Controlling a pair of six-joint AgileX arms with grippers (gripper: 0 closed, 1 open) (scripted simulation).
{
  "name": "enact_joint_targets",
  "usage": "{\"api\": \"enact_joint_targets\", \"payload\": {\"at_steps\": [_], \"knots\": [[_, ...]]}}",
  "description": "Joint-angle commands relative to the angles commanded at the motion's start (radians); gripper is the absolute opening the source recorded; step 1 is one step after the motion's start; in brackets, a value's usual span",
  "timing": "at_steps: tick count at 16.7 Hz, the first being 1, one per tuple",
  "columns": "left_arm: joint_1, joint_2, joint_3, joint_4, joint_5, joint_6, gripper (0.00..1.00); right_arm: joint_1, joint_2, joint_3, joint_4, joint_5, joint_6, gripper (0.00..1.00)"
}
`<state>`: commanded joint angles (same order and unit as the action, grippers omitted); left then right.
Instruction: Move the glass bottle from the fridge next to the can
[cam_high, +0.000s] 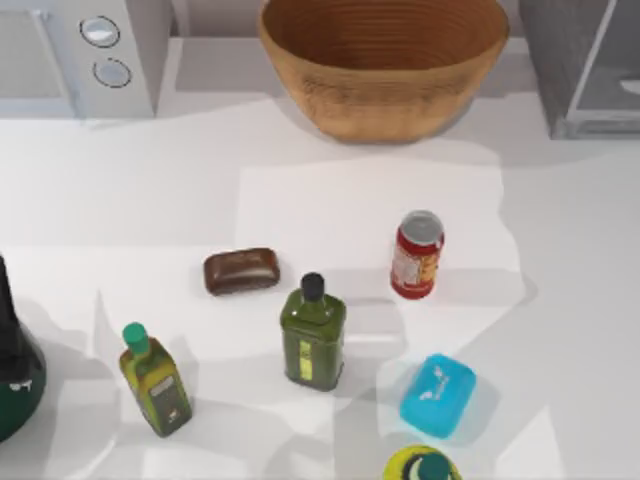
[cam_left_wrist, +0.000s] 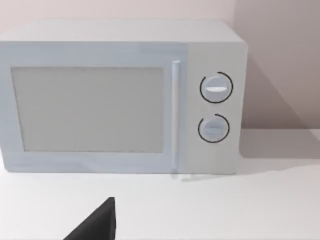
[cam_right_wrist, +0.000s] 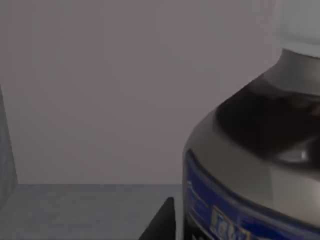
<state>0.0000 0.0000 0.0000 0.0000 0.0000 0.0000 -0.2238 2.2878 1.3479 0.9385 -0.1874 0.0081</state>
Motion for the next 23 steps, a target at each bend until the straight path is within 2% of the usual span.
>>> {"api": "enact_joint_targets", "payload": {"at_steps": [5,6,15,23], "knots": [[0.000,0.000,0.000,0.000,0.000,0.000,1.00,0.000,0.000,0.000,0.000,0.000,0.000,0.02],[0.000,0.000,0.000,0.000,0.000,0.000,1.00,0.000,0.000,0.000,0.000,0.000,0.000,0.00],[0.000,0.000,0.000,0.000,0.000,0.000,1.00,-0.003,-0.005,0.001,-0.004,0.000,0.001,0.00],[0.000,0.000,0.000,0.000,0.000,0.000,1.00,-0.003,-0.112,0.045,-0.156,-0.002,0.002,0.00]]}}
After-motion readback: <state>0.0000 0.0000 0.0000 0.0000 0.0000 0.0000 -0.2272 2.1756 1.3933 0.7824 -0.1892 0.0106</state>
